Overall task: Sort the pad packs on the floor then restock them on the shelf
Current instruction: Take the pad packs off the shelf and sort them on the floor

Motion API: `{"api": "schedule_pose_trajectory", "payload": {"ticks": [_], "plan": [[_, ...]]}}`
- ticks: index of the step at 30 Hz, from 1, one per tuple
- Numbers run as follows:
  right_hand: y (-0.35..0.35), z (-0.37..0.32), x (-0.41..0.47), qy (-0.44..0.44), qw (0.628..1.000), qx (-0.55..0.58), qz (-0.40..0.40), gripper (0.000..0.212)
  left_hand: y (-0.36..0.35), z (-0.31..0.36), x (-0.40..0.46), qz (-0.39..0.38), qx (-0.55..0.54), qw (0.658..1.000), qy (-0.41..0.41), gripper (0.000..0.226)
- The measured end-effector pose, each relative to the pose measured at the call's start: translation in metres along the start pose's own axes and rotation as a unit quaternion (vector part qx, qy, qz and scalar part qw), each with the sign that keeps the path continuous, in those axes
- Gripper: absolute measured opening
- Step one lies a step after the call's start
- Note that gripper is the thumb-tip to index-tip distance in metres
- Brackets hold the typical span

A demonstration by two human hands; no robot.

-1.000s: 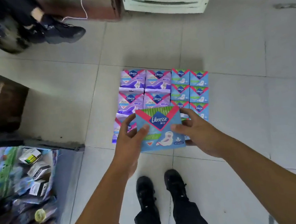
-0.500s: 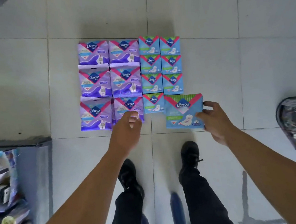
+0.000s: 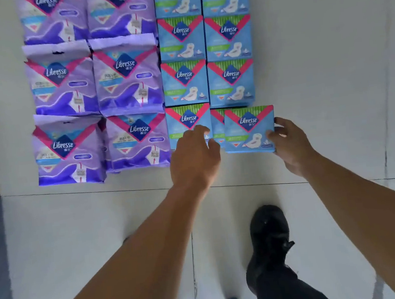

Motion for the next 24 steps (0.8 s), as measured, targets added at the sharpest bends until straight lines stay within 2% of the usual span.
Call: {"api": "schedule_pose_trajectory", "payload": {"ticks": [7, 9, 11, 13, 16, 22, 24], "plan": [[-0.028, 0.017, 0.039, 0.04, 0.999, -0.02, 0.017, 0.03, -0.03, -0.037, 0.006, -0.009, 0.026, 1.0, 0.005, 0.033], [-0.034, 0.012, 0.035, 0.055, 0.996, -0.075, 0.011, 0.027, -0.027, -0.04, 0.001, -0.016, 0.035, 0.999, 0.008, 0.032], [-0.036, 0.011, 0.027, 0.065, 0.985, -0.157, 0.007, 0.037, -0.02, -0.043, -0.006, -0.013, 0.04, 0.999, 0.012, 0.03], [-0.035, 0.008, 0.011, 0.078, 0.967, -0.239, 0.042, 0.049, -0.012, -0.046, -0.016, -0.009, 0.048, 0.999, 0.016, 0.028], [-0.039, 0.0, -0.026, 0.171, 0.94, -0.284, 0.085, 0.046, 0.004, -0.046, -0.028, 0.005, 0.053, 0.998, 0.018, 0.029], [-0.08, -0.032, -0.114, 0.359, 0.854, -0.375, 0.031, 0.038, 0.069, -0.034, -0.058, 0.069, 0.06, 0.996, 0.017, 0.032], [-0.095, -0.05, -0.149, 0.397, 0.83, -0.391, 0.009, 0.038, 0.101, -0.032, -0.076, 0.1, 0.06, 0.993, 0.017, 0.033]]}}
Point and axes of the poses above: each hand's wrist, its own x-axis towards the middle knuckle, its own y-axis out of the back of the hand, z = x × y, the point moved 3 cm from there along x, towards the middle knuckle, and after that the axes turned 10 degrees about -y, right-handed, at the moved point
